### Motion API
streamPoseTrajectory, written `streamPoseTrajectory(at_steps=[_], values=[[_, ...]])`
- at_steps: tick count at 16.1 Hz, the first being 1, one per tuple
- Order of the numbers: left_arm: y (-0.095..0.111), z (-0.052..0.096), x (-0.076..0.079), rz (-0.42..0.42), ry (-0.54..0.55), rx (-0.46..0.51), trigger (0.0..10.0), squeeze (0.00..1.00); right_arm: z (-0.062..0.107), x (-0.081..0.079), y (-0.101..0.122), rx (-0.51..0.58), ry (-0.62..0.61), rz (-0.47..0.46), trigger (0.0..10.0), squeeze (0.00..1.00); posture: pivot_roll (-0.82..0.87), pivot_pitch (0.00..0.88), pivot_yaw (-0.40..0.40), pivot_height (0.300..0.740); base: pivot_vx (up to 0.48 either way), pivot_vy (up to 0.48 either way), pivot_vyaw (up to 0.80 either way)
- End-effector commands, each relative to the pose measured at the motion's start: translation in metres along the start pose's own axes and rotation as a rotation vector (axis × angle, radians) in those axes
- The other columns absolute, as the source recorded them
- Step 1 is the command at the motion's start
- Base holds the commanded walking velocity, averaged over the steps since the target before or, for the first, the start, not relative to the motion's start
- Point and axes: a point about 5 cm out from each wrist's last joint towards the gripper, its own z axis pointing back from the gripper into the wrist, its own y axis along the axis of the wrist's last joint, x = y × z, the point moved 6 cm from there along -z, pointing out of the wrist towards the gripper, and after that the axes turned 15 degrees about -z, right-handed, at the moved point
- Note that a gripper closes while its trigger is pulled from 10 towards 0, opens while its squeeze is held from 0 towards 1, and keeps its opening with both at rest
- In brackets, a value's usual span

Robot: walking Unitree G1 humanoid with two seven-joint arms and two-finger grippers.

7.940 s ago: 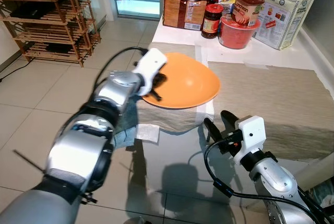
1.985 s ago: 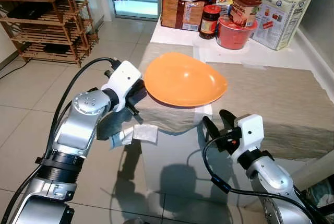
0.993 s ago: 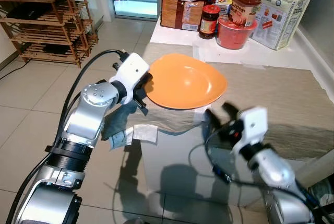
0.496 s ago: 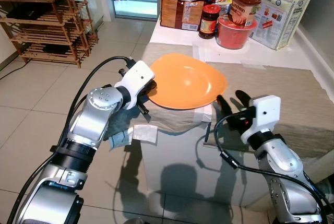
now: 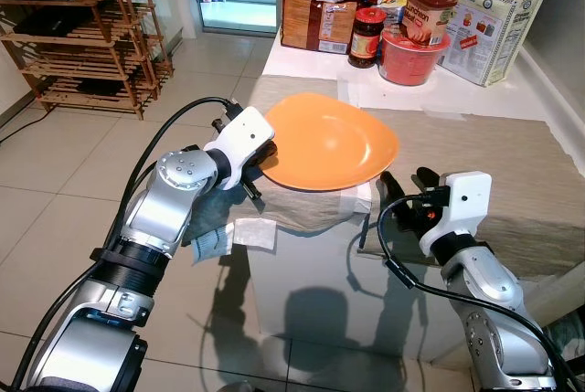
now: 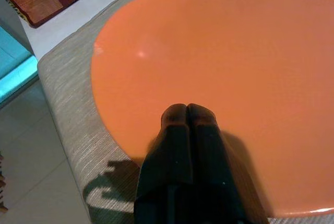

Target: Setting the table

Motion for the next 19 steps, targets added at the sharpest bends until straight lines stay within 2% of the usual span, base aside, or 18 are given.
streamPoseTrajectory(at_steps=[1, 6, 7, 12, 15, 19], values=[[-0.005, -0.003, 0.006, -0.010, -0.038, -0.029, 10.0, 0.00, 0.000, 0.003, -0.003, -0.015, -0.018, 0.004, 10.0, 1.00, 0.03, 0.005, 0.022, 0.740, 0.000, 0.000, 0.00], [-0.005, -0.004, 0.004, -0.020, -0.032, -0.022, 10.0, 0.00, -0.002, 0.006, -0.001, -0.007, -0.040, -0.007, 10.0, 1.00, 0.03, 0.001, 0.023, 0.740, 0.000, 0.000, 0.00], [-0.005, -0.004, 0.004, -0.022, -0.034, -0.019, 10.0, 0.00, -0.003, 0.007, -0.001, -0.008, -0.053, -0.017, 10.0, 0.00, 0.03, 0.006, 0.022, 0.740, 0.000, 0.000, 0.00], [-0.010, -0.002, 0.008, -0.031, -0.049, -0.028, 10.0, 0.00, -0.006, 0.012, -0.003, -0.011, -0.092, -0.116, 10.0, 0.00, 0.04, 0.016, 0.021, 0.740, 0.000, 0.000, 0.00], [-0.025, -0.001, 0.021, -0.003, -0.074, -0.059, 10.0, 0.00, -0.009, 0.013, -0.001, -0.005, -0.099, -0.137, 10.0, 0.00, 0.04, 0.018, 0.019, 0.740, 0.000, 0.000, 0.00], [-0.035, 0.000, 0.032, -0.002, -0.093, -0.076, 10.0, 0.00, -0.013, 0.013, 0.004, 0.014, -0.111, -0.192, 10.0, 0.00, 0.04, 0.020, 0.015, 0.740, 0.000, 0.000, 0.00]])
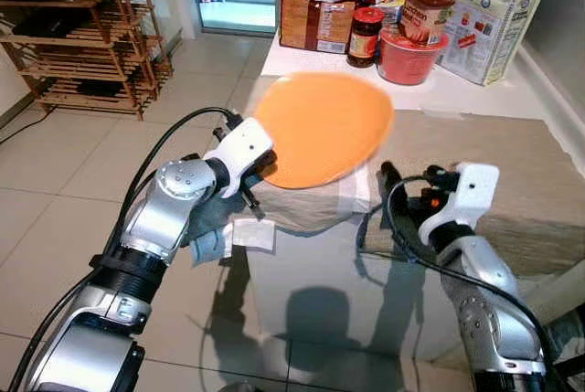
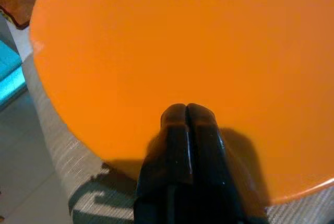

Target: Setting the table

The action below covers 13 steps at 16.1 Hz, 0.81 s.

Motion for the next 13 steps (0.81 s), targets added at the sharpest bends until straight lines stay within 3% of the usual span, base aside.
streamPoseTrajectory(at_steps=[1, 6, 13], values=[[-0.023, 0.000, 0.023, 0.023, -0.076, -0.076, 10.0, 0.00, -0.002, 0.003, 0.003, 0.005, -0.016, -0.025, 10.0, 0.00, 0.04, 0.020, 0.015, 0.740, 0.000, 0.000, 0.00], [-0.016, -0.003, 0.020, 0.005, -0.073, -0.045, 10.0, 0.00, -0.015, -0.022, 0.003, 0.021, 0.053, -0.165, 10.0, 0.00, 0.04, 0.020, 0.017, 0.740, 0.000, 0.000, 0.00], [-0.011, -0.005, 0.020, -0.007, -0.073, -0.030, 10.0, 0.00, -0.031, -0.045, -0.010, -0.005, 0.121, -0.165, 10.0, 0.00, 0.04, 0.023, 0.017, 0.740, 0.000, 0.000, 0.00]])
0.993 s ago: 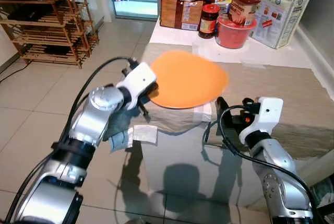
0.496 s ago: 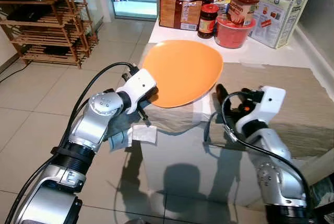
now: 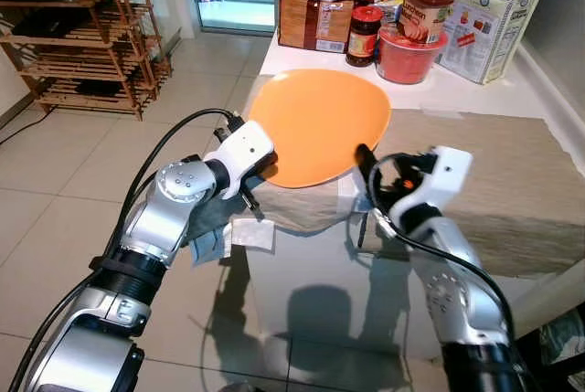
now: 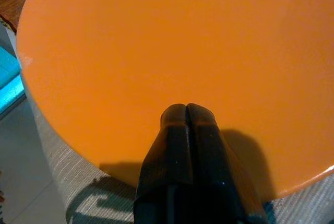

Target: Setting the table

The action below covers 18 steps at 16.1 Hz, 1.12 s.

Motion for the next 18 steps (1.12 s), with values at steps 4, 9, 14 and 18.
streamPoseTrajectory(at_steps=[4, 9, 14, 18], values=[[-0.007, -0.005, 0.021, 0.016, -0.077, -0.030, 10.0, 0.00, -0.016, -0.013, -0.003, 0.001, 0.049, 0.030, 10.0, 0.00, 0.05, 0.022, 0.013, 0.740, 0.000, 0.000, 0.00], [-0.005, -0.005, 0.023, 0.018, -0.079, -0.022, 10.0, 0.00, -0.027, -0.017, -0.009, 0.003, 0.053, 0.036, 0.0, 0.00, 0.06, 0.020, 0.010, 0.740, 0.000, 0.000, 0.00], [-0.004, -0.005, 0.022, 0.017, -0.079, -0.022, 10.0, 0.00, -0.027, -0.007, -0.010, 0.010, 0.015, 0.045, 0.0, 0.00, 0.06, 0.008, 0.011, 0.740, 0.000, 0.000, 0.00], [-0.002, -0.006, 0.025, 0.019, -0.085, -0.014, 10.0, 0.00, -0.026, -0.006, -0.014, 0.002, 0.007, 0.067, 0.0, 0.00, 0.05, 0.002, 0.011, 0.740, 0.000, 0.000, 0.00]])
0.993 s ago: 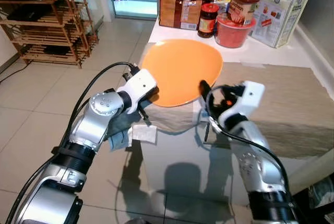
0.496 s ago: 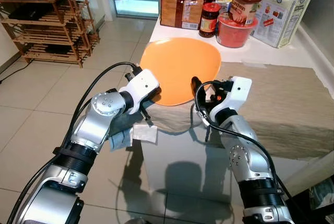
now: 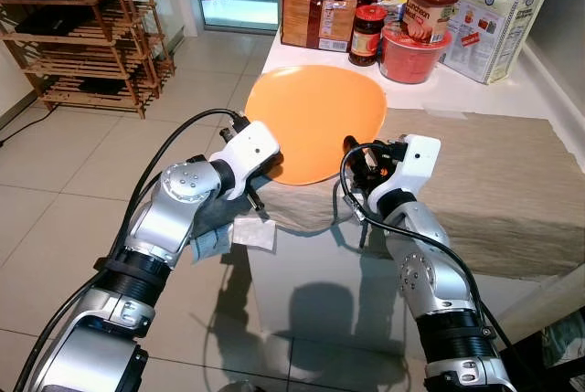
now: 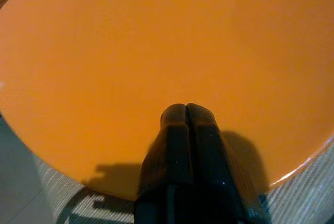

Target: Setting the table

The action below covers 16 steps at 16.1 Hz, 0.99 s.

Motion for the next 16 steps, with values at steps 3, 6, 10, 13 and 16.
streamPoseTrajectory(at_steps=[3, 6, 10, 13, 16], values=[[-0.0091, -0.0039, 0.0214, 0.021, -0.078, -0.032, 10.0, 0.00, -0.0019, -0.0010, -0.0020, -0.001, 0.008, -0.001, 0.0, 0.00, 0.05, 0.005, 0.010, 0.740, 0.000, 0.000, 0.00], [-0.0078, -0.0044, 0.0236, 0.023, -0.082, -0.027, 10.0, 0.00, -0.0042, -0.0041, -0.0033, 0.005, 0.016, -0.007, 0.0, 0.00, 0.05, 0.008, 0.010, 0.740, 0.000, 0.000, 0.00], [-0.0059, -0.0045, 0.0260, 0.025, -0.089, -0.018, 10.0, 0.00, -0.0080, -0.0077, -0.0016, 0.017, 0.026, 0.002, 0.0, 0.00, 0.06, 0.010, 0.009, 0.740, 0.000, 0.000, 0.00], [-0.0049, -0.0045, 0.0236, 0.023, -0.086, -0.016, 10.0, 0.00, -0.0079, -0.0075, -0.0011, 0.023, 0.026, -0.001, 0.0, 0.00, 0.05, 0.013, 0.009, 0.740, 0.000, 0.000, 0.00], [-0.0053, -0.0043, 0.0245, 0.023, -0.088, -0.017, 10.0, 0.00, -0.0051, -0.0012, -0.0038, 0.011, -0.004, 0.022, 0.0, 0.00, 0.05, 0.016, 0.007, 0.740, 0.000, 0.000, 0.00]])
